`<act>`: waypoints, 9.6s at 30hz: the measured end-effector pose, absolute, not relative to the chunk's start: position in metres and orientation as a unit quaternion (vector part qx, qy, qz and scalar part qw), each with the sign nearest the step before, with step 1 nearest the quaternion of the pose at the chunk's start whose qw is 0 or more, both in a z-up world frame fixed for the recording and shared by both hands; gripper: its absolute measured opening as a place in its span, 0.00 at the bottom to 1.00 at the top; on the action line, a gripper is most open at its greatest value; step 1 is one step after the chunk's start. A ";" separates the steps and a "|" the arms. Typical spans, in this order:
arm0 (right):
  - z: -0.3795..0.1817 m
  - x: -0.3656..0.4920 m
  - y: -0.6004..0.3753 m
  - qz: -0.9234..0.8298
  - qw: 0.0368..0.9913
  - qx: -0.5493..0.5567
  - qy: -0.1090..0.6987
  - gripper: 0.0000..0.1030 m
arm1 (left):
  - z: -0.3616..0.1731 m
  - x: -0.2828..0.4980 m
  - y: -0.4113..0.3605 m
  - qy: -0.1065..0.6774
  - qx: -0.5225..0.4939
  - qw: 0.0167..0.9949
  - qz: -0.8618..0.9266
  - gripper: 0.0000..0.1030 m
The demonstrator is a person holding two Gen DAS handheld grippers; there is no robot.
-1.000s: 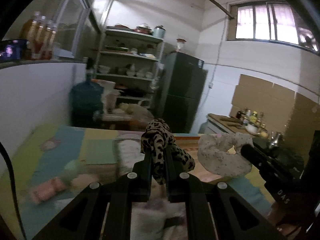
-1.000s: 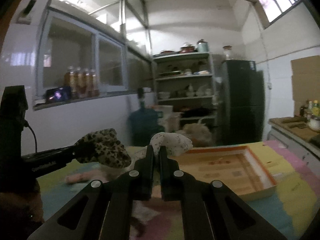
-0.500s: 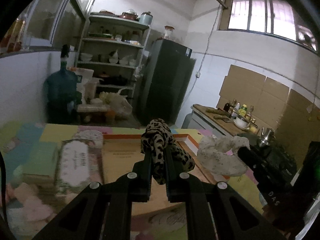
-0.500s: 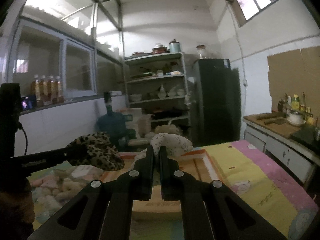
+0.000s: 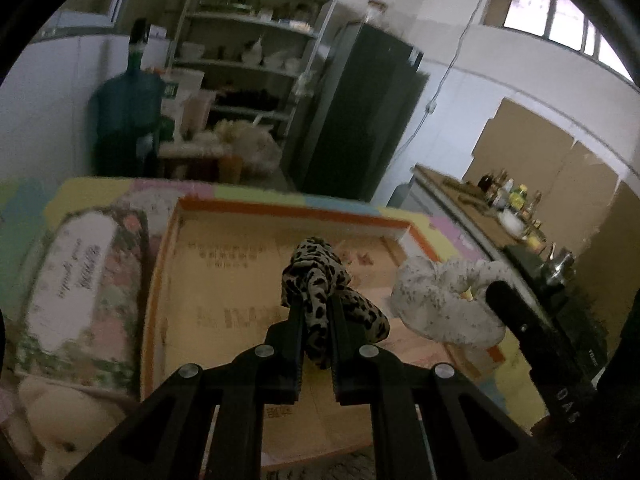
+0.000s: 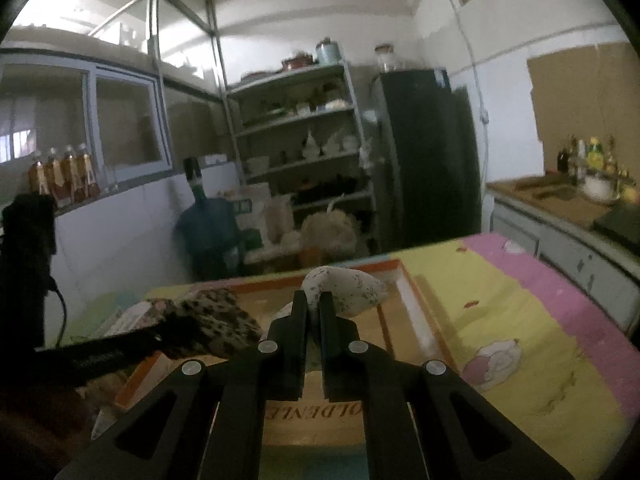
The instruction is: Organize soft objects
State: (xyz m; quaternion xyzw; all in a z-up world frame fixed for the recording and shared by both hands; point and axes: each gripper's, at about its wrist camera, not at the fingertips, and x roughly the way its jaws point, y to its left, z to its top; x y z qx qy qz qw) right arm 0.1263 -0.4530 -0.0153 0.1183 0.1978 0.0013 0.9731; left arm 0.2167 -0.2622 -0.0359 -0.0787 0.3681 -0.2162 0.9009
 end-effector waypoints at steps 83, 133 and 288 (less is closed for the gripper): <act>0.002 0.016 -0.192 0.045 0.975 0.077 0.204 0.77 | -0.027 0.128 0.028 0.296 0.157 0.852 -0.403 0.76; -0.058 0.064 -0.165 0.056 0.939 0.049 0.336 0.56 | -0.019 0.067 0.060 0.257 -0.049 0.950 -0.173 0.50; 0.050 0.068 -0.415 0.021 0.990 0.095 0.105 0.76 | 0.100 0.120 -0.210 0.129 -0.031 0.961 -0.244 0.92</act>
